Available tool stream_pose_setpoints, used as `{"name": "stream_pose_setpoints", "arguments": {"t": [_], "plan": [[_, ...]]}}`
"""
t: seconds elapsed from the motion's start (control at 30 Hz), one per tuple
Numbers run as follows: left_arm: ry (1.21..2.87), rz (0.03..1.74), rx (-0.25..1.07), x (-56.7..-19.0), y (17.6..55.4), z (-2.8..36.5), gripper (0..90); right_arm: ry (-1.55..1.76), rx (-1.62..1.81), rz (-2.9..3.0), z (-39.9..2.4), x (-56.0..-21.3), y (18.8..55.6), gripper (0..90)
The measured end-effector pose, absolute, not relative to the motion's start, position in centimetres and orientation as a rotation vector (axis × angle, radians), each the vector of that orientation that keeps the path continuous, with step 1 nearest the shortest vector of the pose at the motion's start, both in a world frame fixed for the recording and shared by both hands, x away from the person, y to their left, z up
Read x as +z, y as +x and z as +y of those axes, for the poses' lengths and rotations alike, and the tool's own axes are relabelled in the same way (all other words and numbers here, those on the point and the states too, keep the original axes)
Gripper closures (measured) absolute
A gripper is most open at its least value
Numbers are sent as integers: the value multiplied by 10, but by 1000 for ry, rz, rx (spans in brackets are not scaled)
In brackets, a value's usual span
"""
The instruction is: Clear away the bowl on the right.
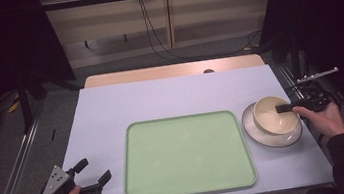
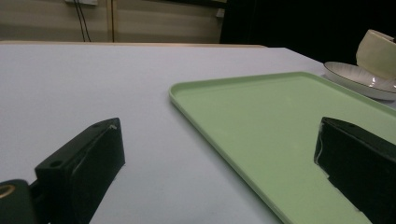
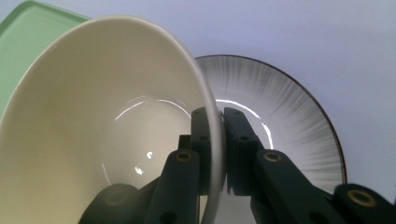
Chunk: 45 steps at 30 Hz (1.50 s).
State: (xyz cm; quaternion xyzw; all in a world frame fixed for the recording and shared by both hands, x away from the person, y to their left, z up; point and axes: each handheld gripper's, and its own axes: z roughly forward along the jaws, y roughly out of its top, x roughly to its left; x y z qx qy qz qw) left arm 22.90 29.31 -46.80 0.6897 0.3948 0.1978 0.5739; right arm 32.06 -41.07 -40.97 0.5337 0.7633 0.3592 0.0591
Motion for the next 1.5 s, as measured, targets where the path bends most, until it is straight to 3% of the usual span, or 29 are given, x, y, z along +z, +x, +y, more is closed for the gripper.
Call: {"name": "stream_pose_setpoints", "arguments": {"t": [0.73,1.5], "plan": [[1615,925,460,-468,229,293,18,1515,1286,2278,-406,-380,311,837],[1616,929,462,-468,230,292,17,1426,1274,2378,-366,-369,327,837]]}}
